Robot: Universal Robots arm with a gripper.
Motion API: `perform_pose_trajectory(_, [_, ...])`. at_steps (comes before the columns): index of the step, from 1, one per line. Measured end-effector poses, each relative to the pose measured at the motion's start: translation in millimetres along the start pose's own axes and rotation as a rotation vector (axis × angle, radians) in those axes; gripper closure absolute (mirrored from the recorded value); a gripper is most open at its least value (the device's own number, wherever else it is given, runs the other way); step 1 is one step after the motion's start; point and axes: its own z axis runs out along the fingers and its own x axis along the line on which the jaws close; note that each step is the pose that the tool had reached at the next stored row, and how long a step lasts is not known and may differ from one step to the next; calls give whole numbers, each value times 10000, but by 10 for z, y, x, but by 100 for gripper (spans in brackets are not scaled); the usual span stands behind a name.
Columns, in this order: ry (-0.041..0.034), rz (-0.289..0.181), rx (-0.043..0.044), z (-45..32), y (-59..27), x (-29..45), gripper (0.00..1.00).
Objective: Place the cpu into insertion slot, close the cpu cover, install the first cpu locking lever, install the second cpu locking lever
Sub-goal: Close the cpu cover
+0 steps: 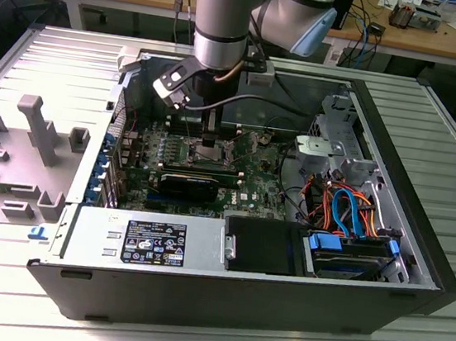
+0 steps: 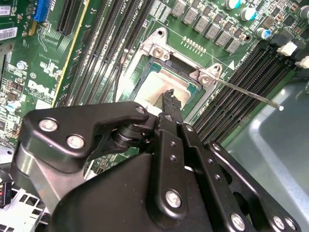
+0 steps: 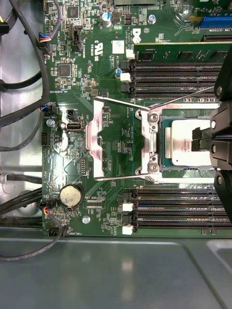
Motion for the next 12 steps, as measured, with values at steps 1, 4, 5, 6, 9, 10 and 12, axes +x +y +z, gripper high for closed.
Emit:
perform_pose_trajectory(1, [1,0,-1,-3,0,0,89])
perform_pose_trajectory(4, [1,0,-1,-9,0,0,89])
perform_pose_trajectory(5, [2,-1,-1,-9,1,0,89])
perform_pose_trajectory(6, [0,-1,0,-10,1,0,89])
perform_pose_trajectory(9, [-2,-1,2,-11,4,-1,89])
perform_pose_trajectory(10, [0,0,1,-56,5,-2,89])
perform_pose_trajectory(12, [14,0,2,-63,5,-2,89])
